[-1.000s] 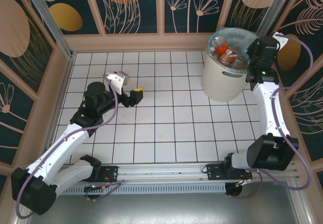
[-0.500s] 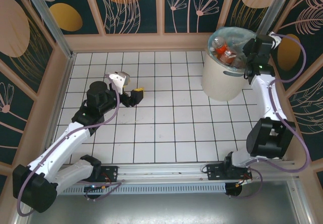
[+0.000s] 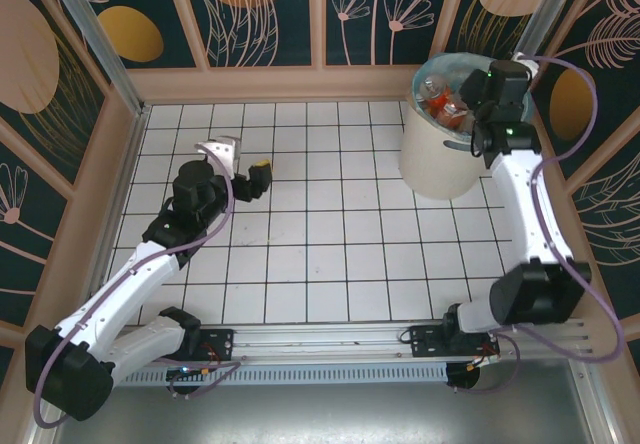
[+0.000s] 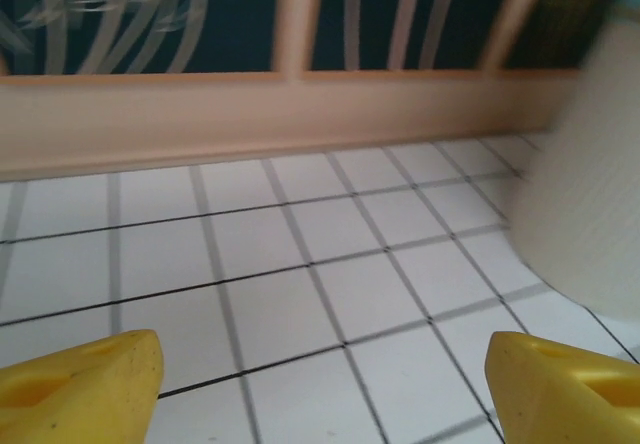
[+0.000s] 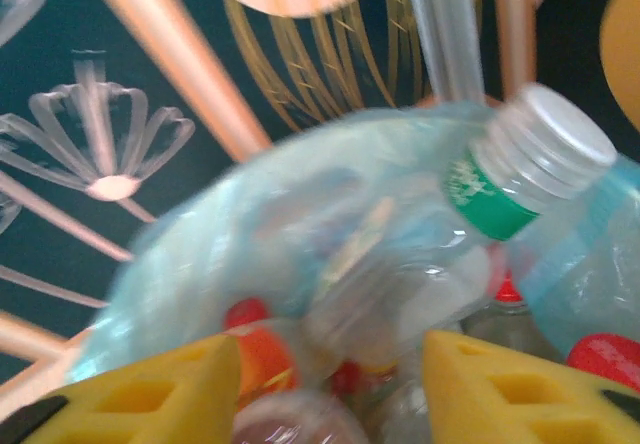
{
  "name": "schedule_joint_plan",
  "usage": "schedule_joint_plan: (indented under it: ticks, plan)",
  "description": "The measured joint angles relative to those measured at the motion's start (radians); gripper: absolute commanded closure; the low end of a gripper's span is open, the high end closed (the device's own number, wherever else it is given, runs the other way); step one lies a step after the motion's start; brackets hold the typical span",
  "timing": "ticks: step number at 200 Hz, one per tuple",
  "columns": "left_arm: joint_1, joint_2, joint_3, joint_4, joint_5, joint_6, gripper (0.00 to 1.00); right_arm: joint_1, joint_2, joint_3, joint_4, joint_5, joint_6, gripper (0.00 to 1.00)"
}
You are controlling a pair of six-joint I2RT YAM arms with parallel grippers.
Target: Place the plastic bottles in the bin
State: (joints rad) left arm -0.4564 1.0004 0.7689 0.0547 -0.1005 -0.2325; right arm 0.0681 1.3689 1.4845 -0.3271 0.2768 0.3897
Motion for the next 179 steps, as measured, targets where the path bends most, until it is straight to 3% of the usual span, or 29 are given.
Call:
schedule_joint_plan:
  ticks: [21,47,78,123,156,179]
  plan:
    - [0.000,-0.007,-0.028,0.053,-0.194,-0.048,0.10,0.076,-0.206,-0.104,0.056,0.017,-0.024,0.38]
    - [0.009,-0.032,-0.162,0.192,-0.399,-0.051,0.10,0.071,-0.504,-0.363,0.154,0.010,-0.069,0.37]
    - [0.084,-0.033,-0.326,0.332,-0.530,-0.015,0.10,0.071,-0.705,-0.716,0.240,-0.029,-0.157,0.38]
    - [0.198,0.024,-0.514,0.571,-0.550,0.053,0.11,0.074,-0.701,-1.171,0.442,-0.064,-0.288,0.37]
    - [0.267,0.130,-0.563,0.725,-0.453,0.100,0.12,0.074,-0.616,-1.379,0.750,-0.069,-0.350,0.34]
    - [0.329,0.220,-0.587,0.861,-0.342,0.131,0.11,0.062,-0.467,-1.435,0.996,-0.085,-0.390,0.33]
